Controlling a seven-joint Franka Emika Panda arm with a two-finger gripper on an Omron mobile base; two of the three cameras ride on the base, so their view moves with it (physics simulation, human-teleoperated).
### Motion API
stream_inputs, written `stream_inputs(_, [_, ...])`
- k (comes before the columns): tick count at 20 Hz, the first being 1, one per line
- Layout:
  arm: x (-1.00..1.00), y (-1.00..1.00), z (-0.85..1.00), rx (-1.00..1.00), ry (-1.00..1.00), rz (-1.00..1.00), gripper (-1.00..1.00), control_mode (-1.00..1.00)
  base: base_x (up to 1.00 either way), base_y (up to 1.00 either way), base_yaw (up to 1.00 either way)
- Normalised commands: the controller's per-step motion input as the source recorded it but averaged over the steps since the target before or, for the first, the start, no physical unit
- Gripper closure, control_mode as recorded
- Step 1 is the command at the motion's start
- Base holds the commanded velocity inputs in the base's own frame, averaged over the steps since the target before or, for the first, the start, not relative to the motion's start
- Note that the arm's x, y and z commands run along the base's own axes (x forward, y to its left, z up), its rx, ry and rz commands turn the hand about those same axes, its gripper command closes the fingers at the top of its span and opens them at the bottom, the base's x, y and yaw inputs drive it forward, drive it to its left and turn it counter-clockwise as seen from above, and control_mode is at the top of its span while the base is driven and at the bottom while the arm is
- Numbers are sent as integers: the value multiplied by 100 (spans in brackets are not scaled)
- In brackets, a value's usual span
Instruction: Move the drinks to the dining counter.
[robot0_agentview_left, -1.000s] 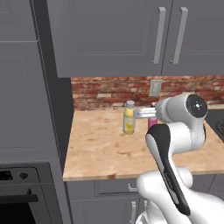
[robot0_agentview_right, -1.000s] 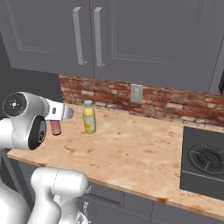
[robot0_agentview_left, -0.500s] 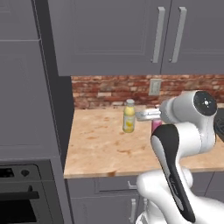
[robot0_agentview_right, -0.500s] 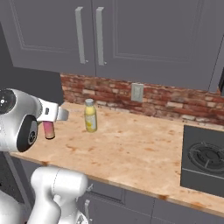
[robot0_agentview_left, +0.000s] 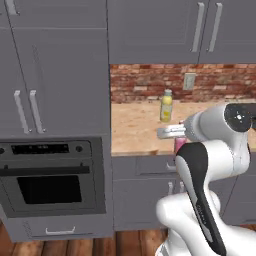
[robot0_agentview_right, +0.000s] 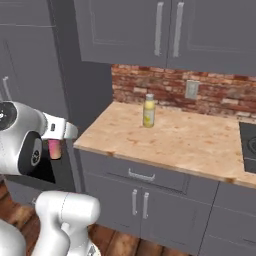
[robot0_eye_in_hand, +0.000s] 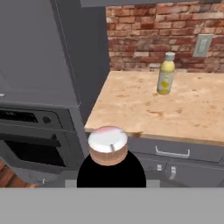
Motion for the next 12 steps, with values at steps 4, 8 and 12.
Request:
stream_inputs(4, [0,0,0,0,0,0,100,100,-100,100,25])
stream_inputs(8, [0,0,0,0,0,0,100,100,-100,100,34])
stream_inputs(12, [0,0,0,0,0,0,100,100,-51,85,78])
